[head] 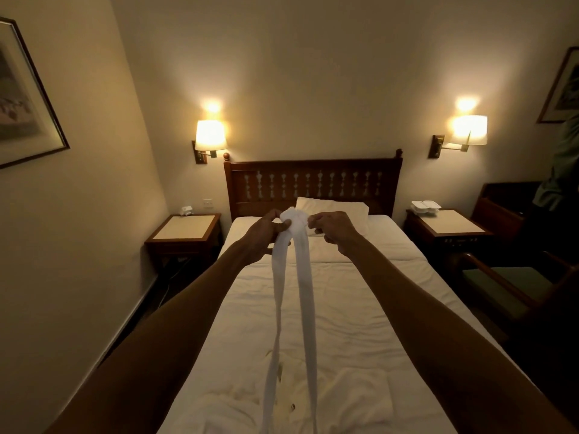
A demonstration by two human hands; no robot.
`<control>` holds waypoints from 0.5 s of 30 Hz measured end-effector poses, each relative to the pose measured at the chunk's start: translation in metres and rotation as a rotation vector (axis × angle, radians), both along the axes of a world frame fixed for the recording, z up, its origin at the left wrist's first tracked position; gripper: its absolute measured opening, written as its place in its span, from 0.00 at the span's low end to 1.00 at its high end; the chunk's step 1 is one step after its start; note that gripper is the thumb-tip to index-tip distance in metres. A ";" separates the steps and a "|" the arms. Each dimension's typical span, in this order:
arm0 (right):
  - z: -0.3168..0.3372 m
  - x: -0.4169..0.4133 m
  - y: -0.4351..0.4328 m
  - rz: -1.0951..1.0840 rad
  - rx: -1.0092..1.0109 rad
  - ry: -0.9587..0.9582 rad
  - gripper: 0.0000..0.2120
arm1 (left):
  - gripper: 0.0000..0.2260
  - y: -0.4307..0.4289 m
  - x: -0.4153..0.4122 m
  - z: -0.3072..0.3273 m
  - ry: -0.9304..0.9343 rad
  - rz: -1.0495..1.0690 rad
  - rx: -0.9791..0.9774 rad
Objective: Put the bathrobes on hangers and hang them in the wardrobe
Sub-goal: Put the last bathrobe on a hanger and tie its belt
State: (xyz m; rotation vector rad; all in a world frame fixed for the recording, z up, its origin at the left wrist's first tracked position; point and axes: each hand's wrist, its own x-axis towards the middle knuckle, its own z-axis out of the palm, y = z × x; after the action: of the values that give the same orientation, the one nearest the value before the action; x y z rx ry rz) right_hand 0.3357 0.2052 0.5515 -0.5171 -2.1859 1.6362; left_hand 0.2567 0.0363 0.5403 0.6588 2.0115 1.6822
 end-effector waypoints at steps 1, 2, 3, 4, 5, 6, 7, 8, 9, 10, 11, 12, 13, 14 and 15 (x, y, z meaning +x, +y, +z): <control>-0.001 0.000 0.004 -0.043 -0.025 0.021 0.06 | 0.11 -0.002 -0.002 -0.005 -0.034 0.016 -0.014; -0.002 0.001 0.007 -0.071 -0.046 0.041 0.06 | 0.12 -0.005 -0.004 -0.010 -0.064 0.037 -0.030; -0.003 0.001 0.009 -0.069 -0.042 0.050 0.06 | 0.13 -0.006 -0.005 -0.014 -0.083 0.062 -0.049; -0.003 0.002 0.011 -0.036 -0.019 0.043 0.06 | 0.14 -0.006 -0.007 -0.017 -0.085 0.087 -0.069; -0.005 0.003 0.011 0.023 -0.006 0.025 0.07 | 0.14 -0.004 -0.008 -0.018 -0.075 0.102 -0.089; -0.006 0.002 0.011 0.095 -0.027 0.016 0.07 | 0.15 -0.001 -0.008 -0.016 -0.059 0.108 -0.104; -0.006 0.002 0.010 0.172 -0.086 0.023 0.08 | 0.14 0.003 -0.008 -0.014 -0.045 0.108 -0.119; -0.006 0.002 0.008 0.241 -0.181 0.042 0.08 | 0.14 0.006 -0.008 -0.011 -0.036 0.102 -0.134; -0.005 0.002 0.008 0.295 -0.284 0.070 0.08 | 0.14 0.008 -0.008 -0.009 -0.031 0.094 -0.148; -0.004 0.002 0.007 0.327 -0.346 0.094 0.10 | 0.13 0.009 -0.009 -0.008 -0.029 0.085 -0.161; -0.004 0.002 0.006 0.334 -0.338 0.098 0.11 | 0.12 0.009 -0.009 -0.008 -0.025 0.076 -0.174; -0.003 0.003 0.004 0.329 -0.276 0.089 0.13 | 0.12 0.008 -0.010 -0.009 -0.016 0.066 -0.189; -0.004 0.004 0.002 0.319 -0.194 0.080 0.15 | 0.12 0.006 -0.011 -0.010 -0.003 0.052 -0.205; -0.006 0.004 0.001 0.301 -0.120 0.074 0.18 | 0.12 0.004 -0.012 -0.010 0.009 0.034 -0.219; -0.009 0.003 0.000 0.276 -0.063 0.069 0.19 | 0.12 0.002 -0.012 -0.010 0.014 0.014 -0.228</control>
State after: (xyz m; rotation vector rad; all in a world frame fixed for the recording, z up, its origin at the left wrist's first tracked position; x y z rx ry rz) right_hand 0.3386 0.2050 0.5425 -0.1770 -2.2402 1.8360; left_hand 0.2449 0.0387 0.5298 0.5786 2.1798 1.4303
